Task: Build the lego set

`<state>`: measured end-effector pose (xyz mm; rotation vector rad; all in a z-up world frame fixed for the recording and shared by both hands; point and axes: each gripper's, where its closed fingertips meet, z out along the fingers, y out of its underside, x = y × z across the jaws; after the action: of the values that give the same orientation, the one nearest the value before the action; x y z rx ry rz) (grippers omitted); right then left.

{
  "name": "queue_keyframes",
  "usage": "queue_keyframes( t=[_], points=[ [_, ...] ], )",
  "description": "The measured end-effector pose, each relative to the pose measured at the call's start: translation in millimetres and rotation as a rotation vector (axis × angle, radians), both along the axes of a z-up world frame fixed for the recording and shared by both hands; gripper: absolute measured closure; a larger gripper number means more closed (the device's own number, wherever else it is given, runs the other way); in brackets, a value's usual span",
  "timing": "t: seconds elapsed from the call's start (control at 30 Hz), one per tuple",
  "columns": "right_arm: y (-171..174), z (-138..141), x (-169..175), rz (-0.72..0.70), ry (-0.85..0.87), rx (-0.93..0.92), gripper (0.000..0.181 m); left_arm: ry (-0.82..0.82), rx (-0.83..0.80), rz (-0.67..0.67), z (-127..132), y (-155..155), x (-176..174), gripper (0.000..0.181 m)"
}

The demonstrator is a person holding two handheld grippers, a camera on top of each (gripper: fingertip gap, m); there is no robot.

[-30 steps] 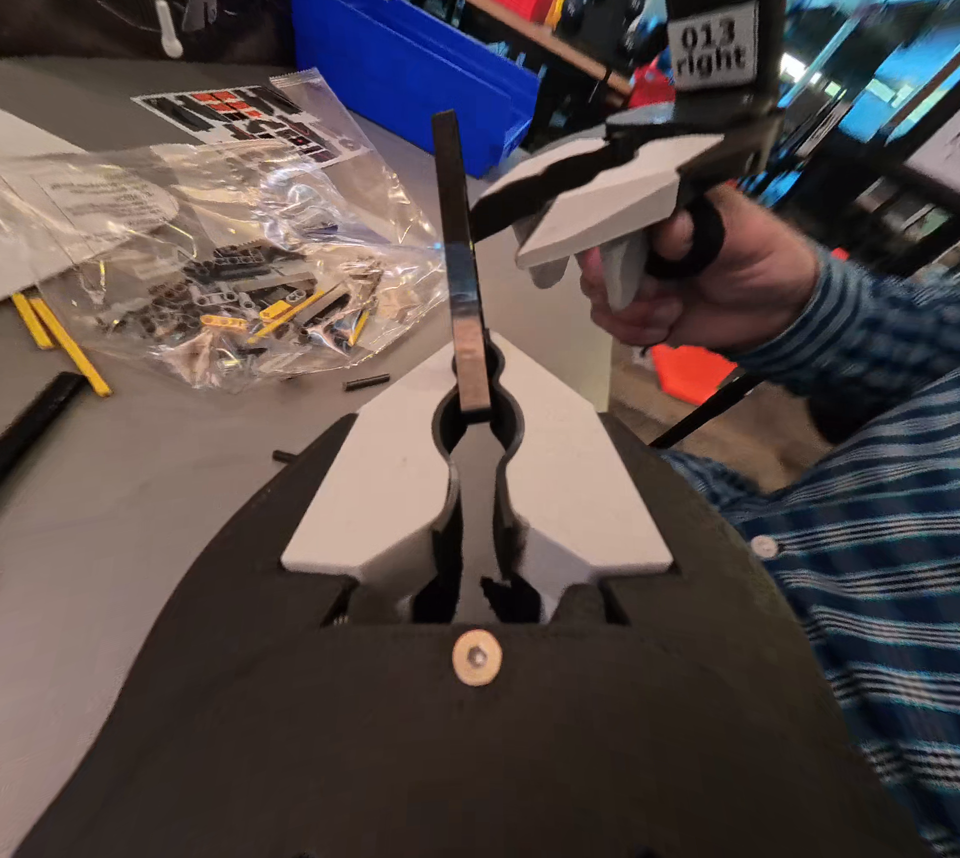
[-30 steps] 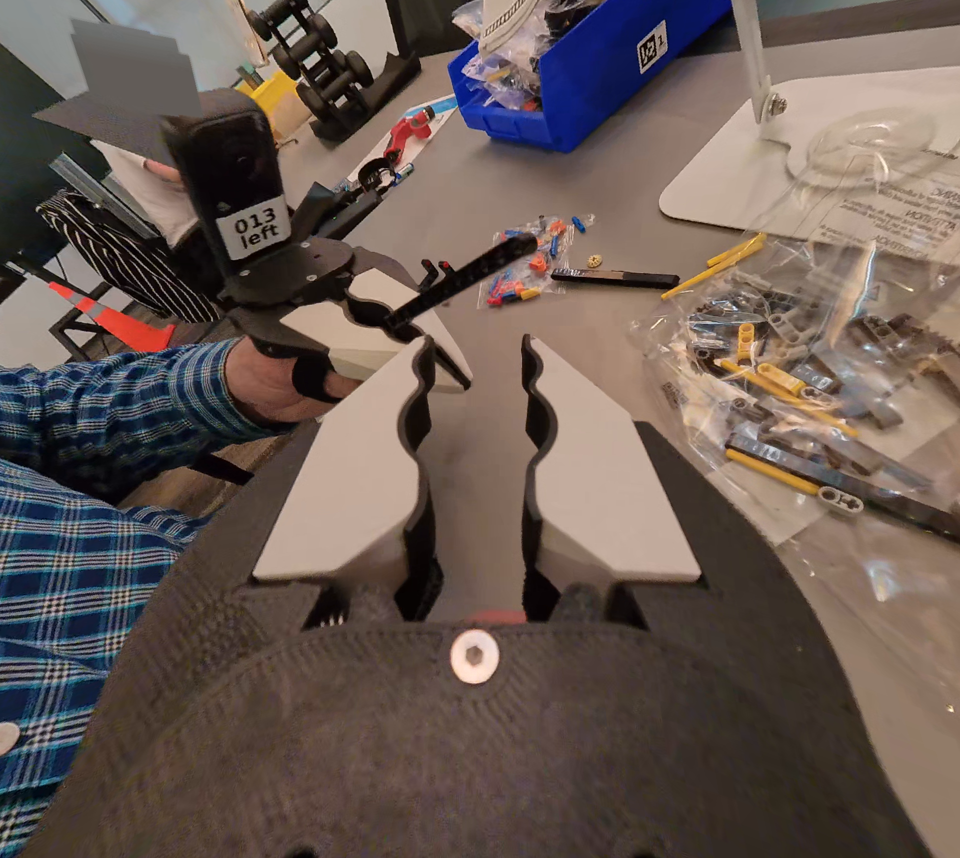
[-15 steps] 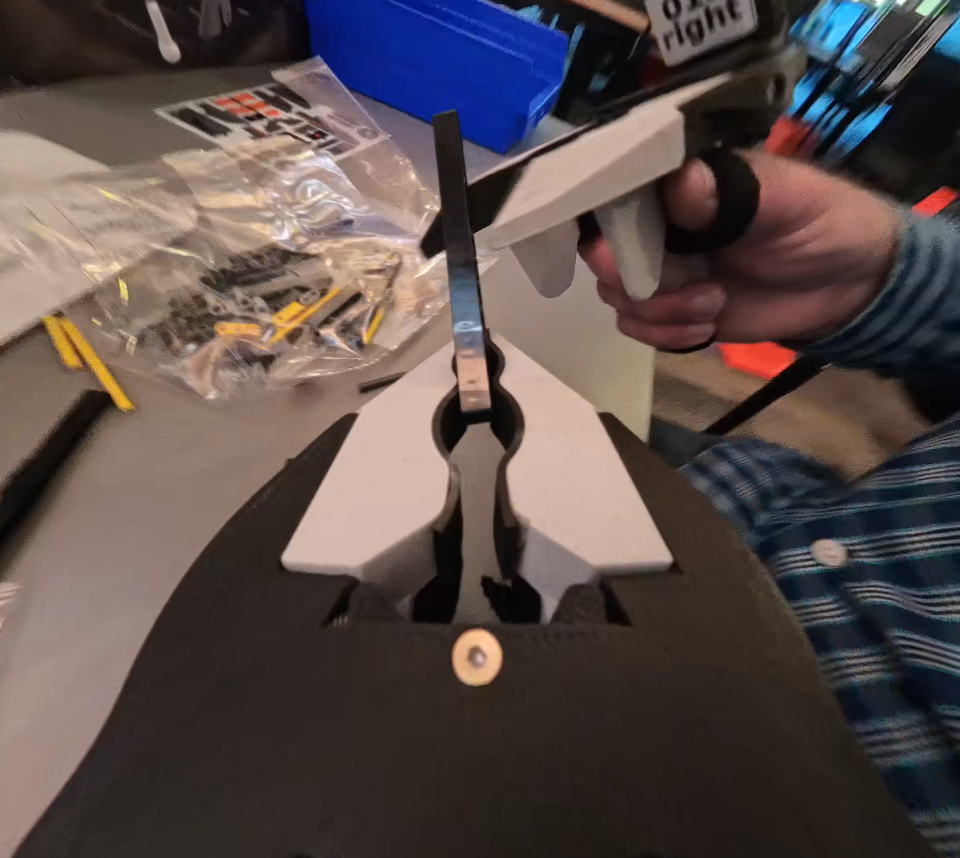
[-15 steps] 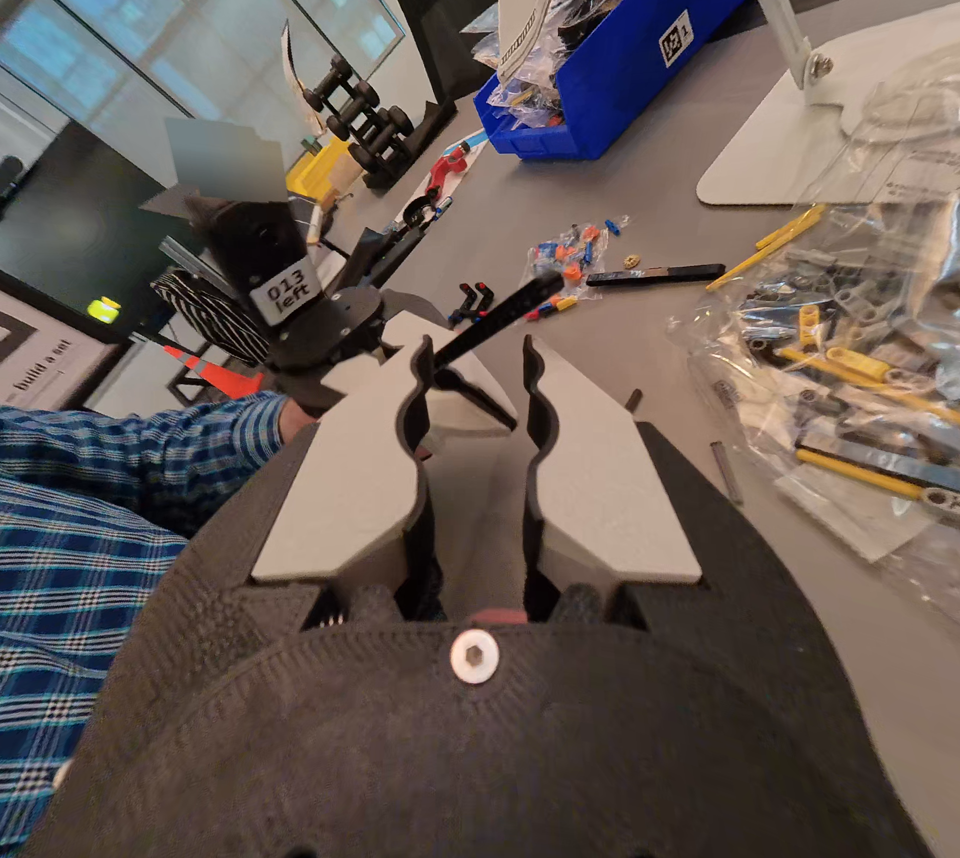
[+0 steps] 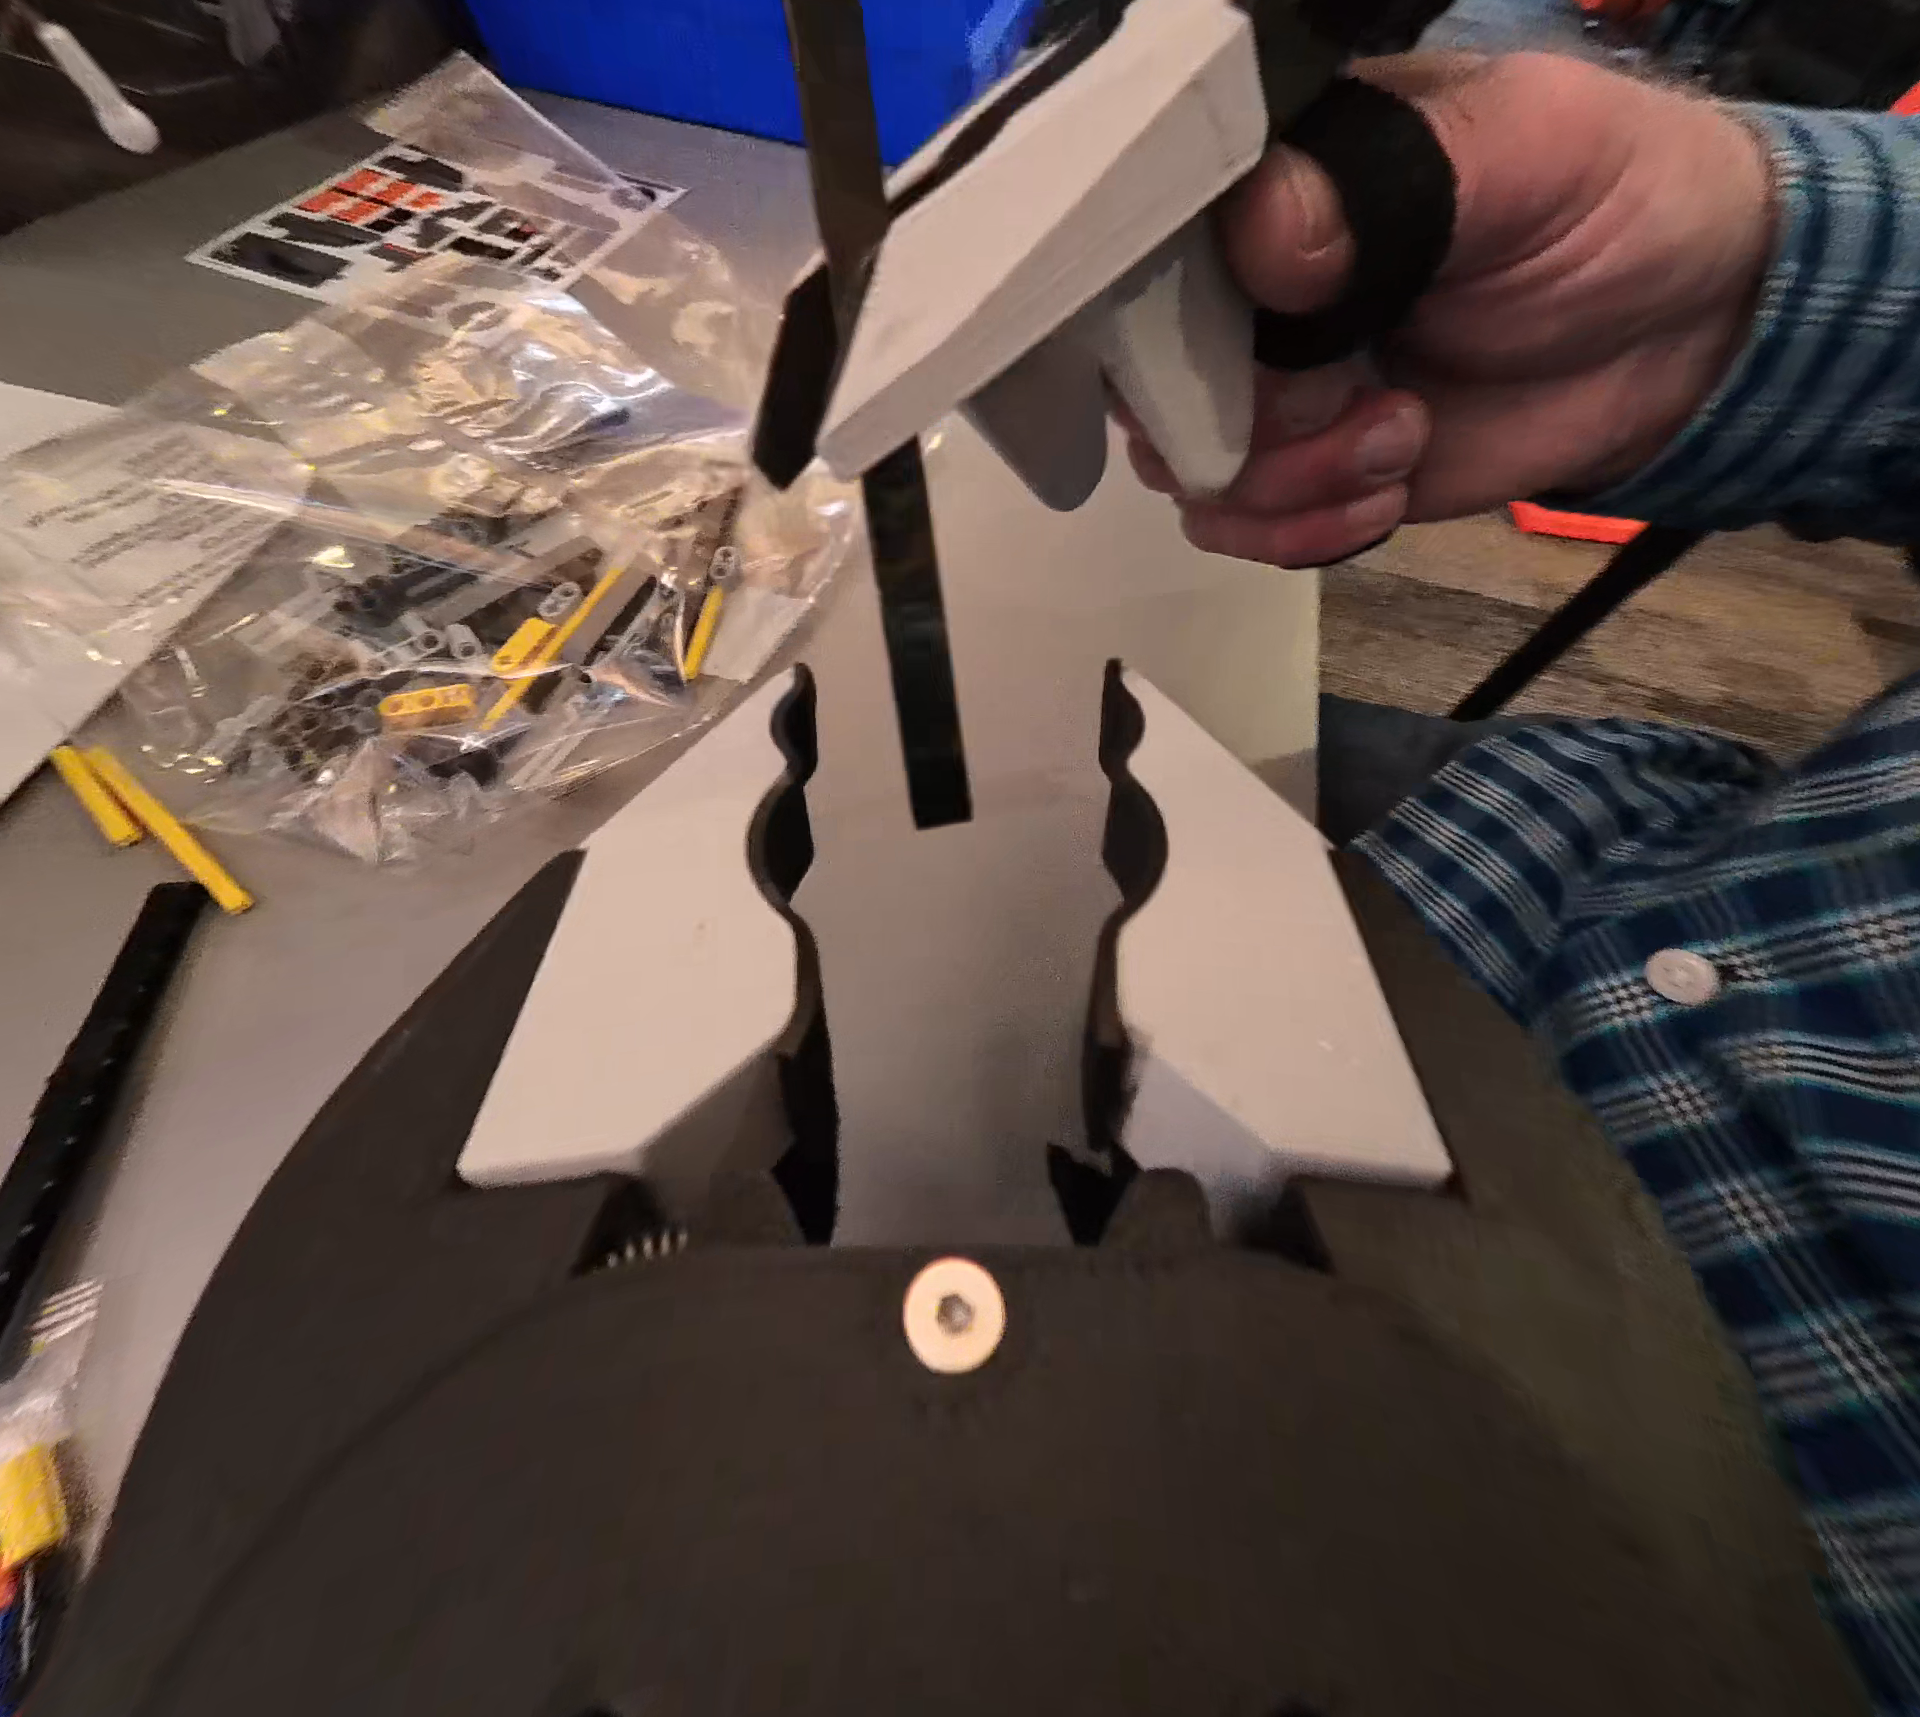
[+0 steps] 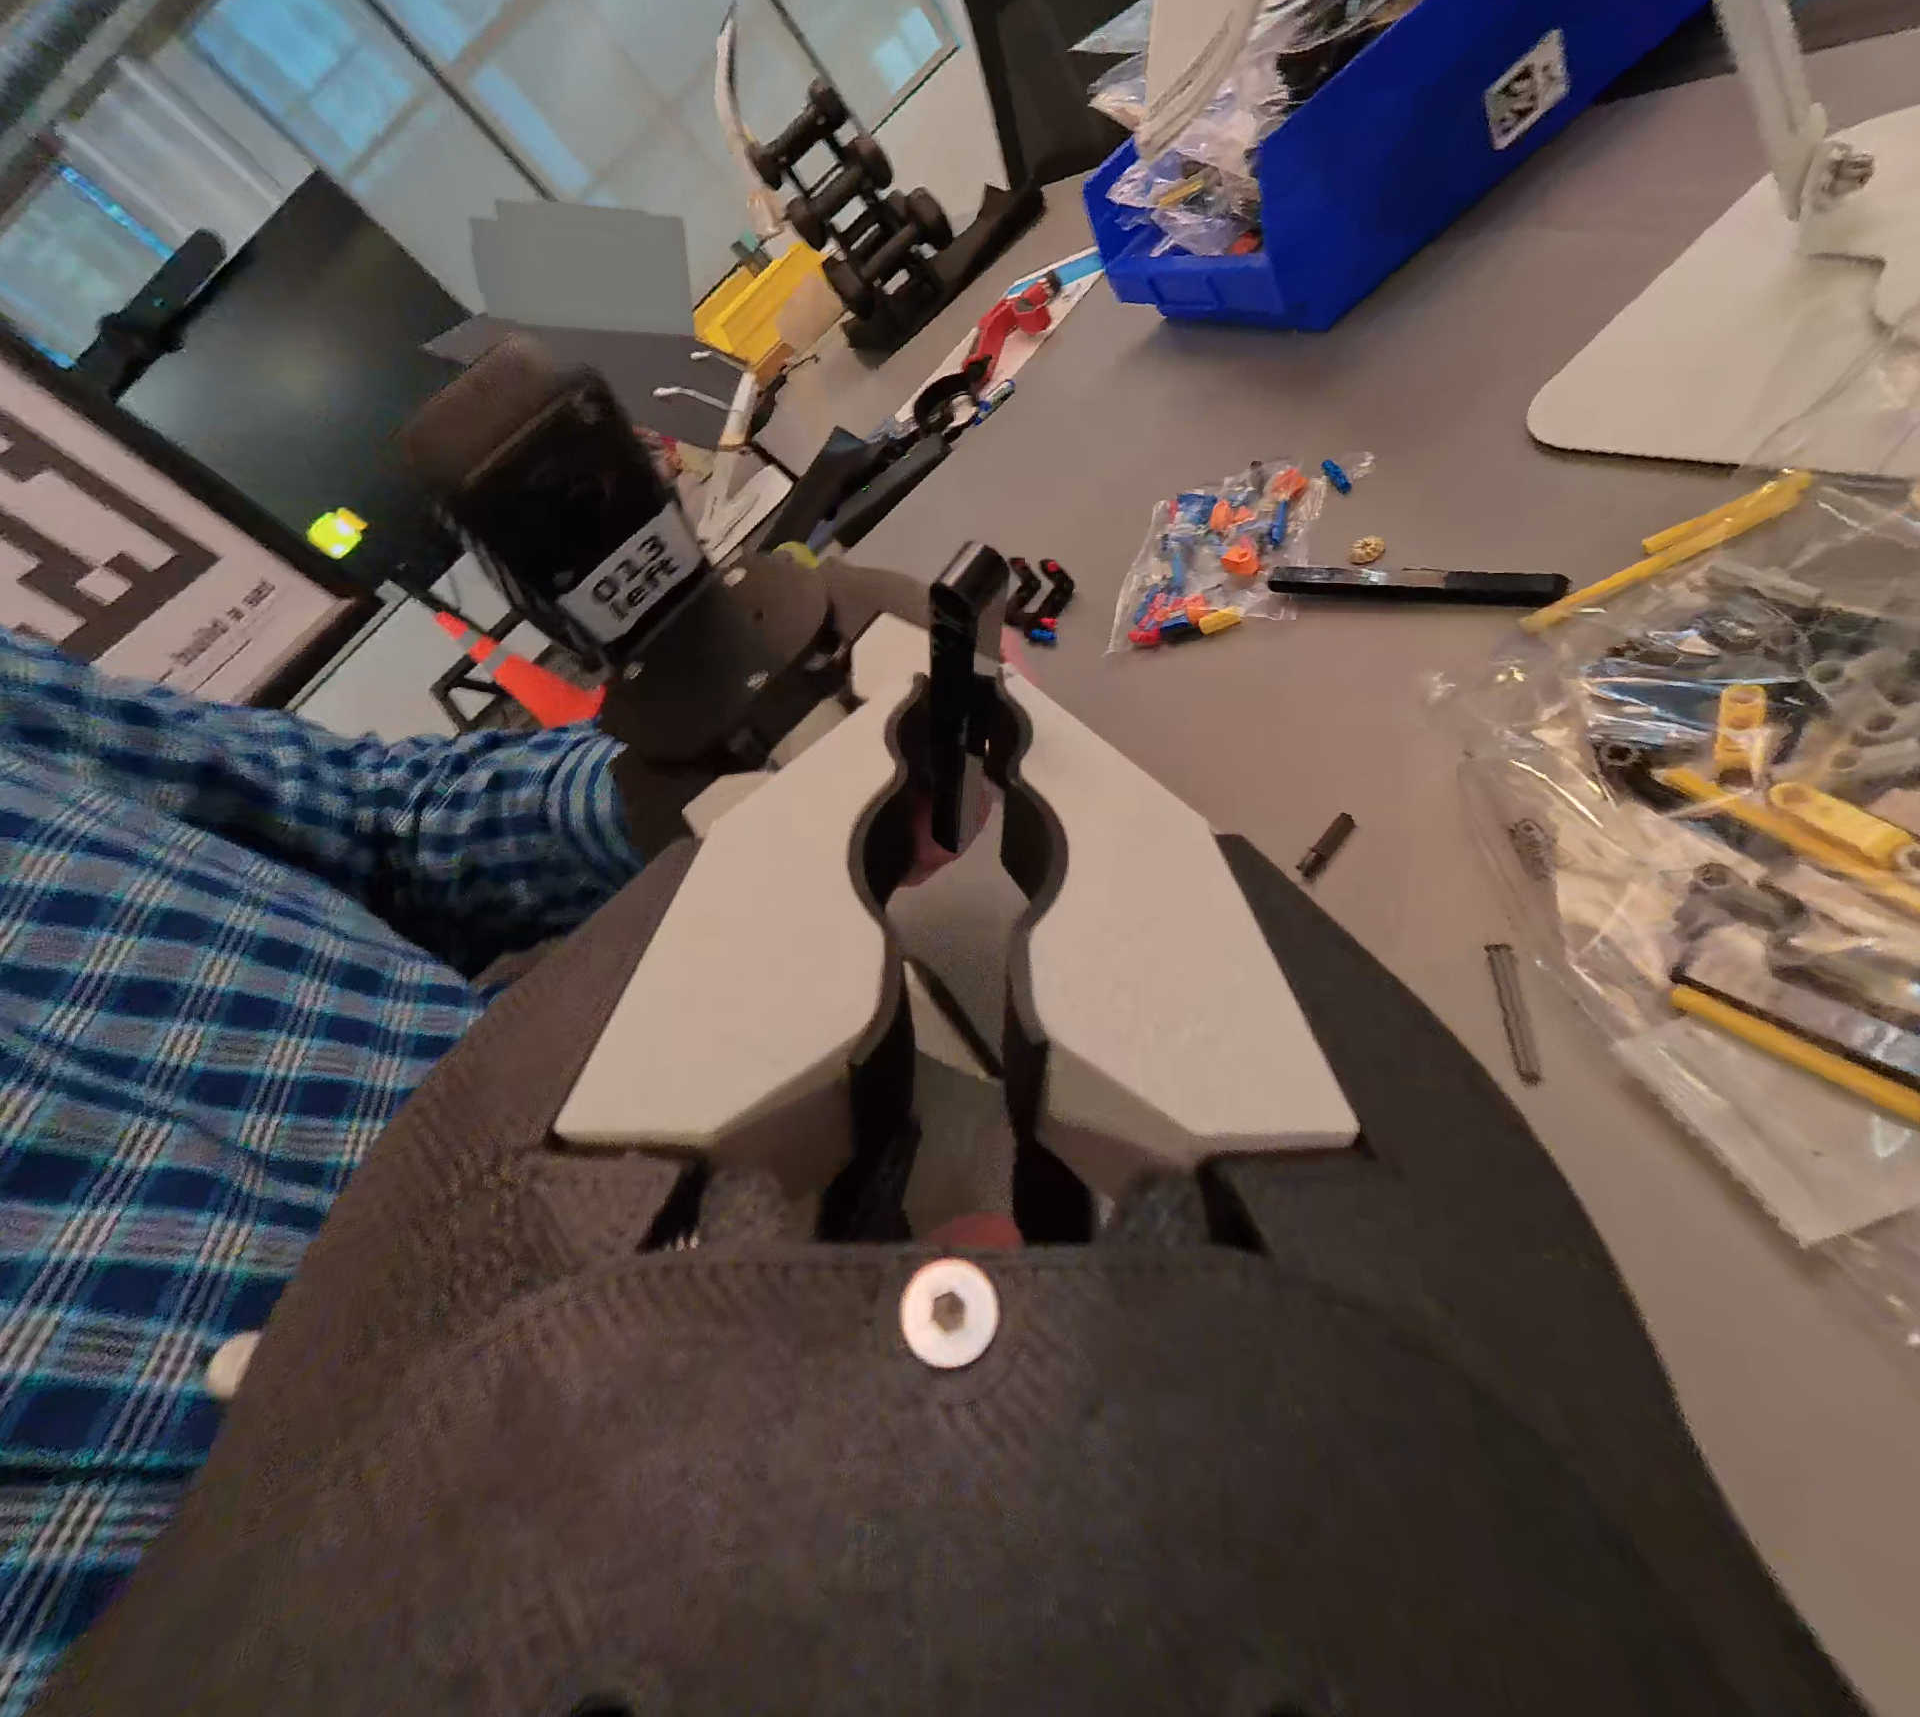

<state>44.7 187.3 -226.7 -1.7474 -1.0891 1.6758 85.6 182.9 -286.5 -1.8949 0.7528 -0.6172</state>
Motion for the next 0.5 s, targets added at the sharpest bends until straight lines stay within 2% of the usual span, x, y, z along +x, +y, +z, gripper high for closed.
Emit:
queue_keyframes(
  t=[0.07, 0.2, 0.37, 0.5],
  points=[
    [-6, 1, 1, 0.047, -0.003, 0.027, 0.174, -0.061, -0.013, -0.053, 9, -4, 3, 0.139],
    [-21, 4, 0, 0.135, 0.001, 0.1, 0.175, -0.171, -0.068, -0.156, 17, -16, 10, 0.18],
    [-26, 3, 1, 0.156, 0.0, 0.123, 0.174, -0.174, -0.07, -0.161, 14, -17, 12, 0.181],
    [-17, 5, -2, 0.105, 0.028, 0.079, 0.169, -0.278, -0.078, -0.117, 22, -10, 8, 0.181]
  ],
)
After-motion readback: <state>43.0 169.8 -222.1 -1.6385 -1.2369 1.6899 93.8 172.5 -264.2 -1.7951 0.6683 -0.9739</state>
